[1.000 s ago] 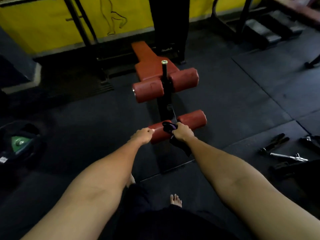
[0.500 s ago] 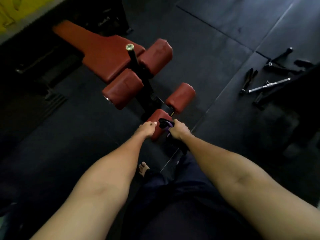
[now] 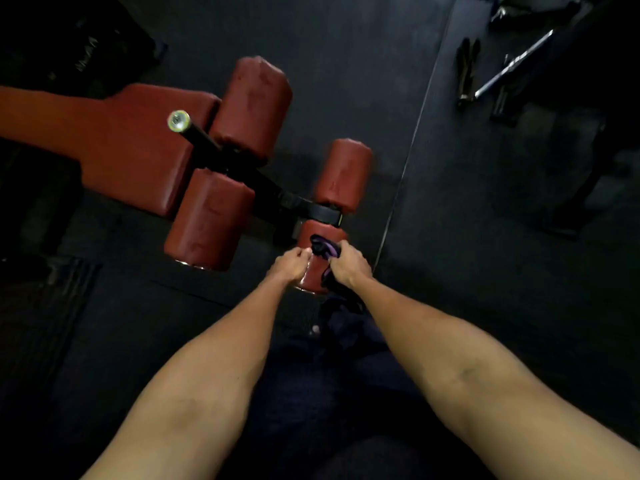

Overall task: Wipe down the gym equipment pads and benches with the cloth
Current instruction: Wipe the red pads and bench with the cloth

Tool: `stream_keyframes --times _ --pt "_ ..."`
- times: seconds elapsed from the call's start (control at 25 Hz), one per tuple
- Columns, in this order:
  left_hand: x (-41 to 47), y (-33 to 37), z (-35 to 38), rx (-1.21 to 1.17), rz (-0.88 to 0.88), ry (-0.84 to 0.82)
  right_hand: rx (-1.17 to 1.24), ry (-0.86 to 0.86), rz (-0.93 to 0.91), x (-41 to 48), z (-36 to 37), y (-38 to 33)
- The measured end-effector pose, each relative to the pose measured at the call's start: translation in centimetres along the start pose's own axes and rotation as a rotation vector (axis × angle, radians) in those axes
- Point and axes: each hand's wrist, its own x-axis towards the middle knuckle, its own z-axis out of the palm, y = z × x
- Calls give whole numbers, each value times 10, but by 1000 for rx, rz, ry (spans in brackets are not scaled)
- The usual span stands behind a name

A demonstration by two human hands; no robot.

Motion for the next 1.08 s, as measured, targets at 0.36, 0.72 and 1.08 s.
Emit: stream_keyframes --times 0.36,0.72,1.08 --pt "118 -30 30 -160 23 -95 301 289 90 66 79 17" --pt "300 -143 148 -324 130 -219 318 105 175 53 72 -68" --pt "210 -86 61 -406 44 -226 90 202 177 120 163 26"
